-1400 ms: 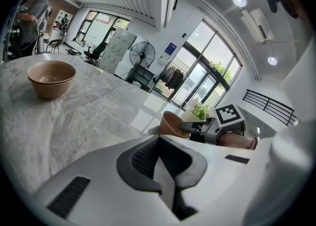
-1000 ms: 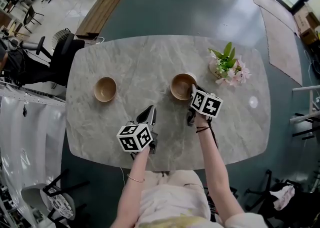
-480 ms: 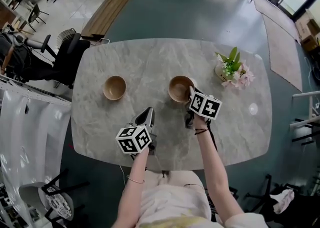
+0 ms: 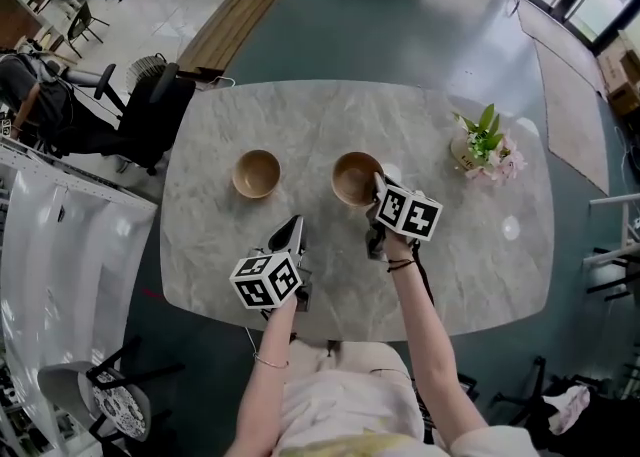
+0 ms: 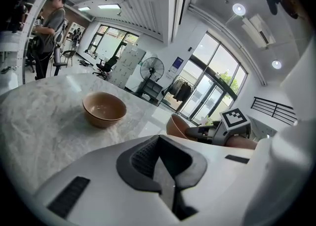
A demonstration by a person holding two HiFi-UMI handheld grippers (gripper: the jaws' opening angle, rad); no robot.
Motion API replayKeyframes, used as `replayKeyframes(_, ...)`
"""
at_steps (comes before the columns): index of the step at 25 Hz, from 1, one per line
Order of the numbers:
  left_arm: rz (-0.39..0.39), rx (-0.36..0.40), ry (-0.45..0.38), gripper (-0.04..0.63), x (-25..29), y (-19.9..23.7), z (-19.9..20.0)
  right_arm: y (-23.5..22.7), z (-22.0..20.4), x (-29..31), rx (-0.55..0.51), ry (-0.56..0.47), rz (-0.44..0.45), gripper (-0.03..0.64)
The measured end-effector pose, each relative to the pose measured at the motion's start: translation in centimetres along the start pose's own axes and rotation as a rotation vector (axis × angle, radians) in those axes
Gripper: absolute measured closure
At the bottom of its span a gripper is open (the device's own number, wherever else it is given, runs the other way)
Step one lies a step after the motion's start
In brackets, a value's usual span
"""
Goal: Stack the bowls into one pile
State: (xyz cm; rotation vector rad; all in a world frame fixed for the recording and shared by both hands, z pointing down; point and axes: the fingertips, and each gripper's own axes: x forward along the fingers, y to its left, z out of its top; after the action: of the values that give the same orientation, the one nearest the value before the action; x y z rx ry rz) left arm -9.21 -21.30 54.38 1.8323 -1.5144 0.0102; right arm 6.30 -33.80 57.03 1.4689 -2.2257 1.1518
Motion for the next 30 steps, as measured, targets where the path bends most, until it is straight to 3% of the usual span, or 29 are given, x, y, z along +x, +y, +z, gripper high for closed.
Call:
replayKeyframes(13, 0.052, -0.025, -0.041, 0.595, -3.9, 6.8, 2.8, 10.2, -2.2, 3.8, -0.034, 0.025, 0.121, 0.591)
replayKeyframes(30, 0.086, -0.051, -0.051, 0.595, -6.2, 12.1, 4.4, 19.5, -3.6, 7.9, -0.106, 0.032, 0.238, 0.591)
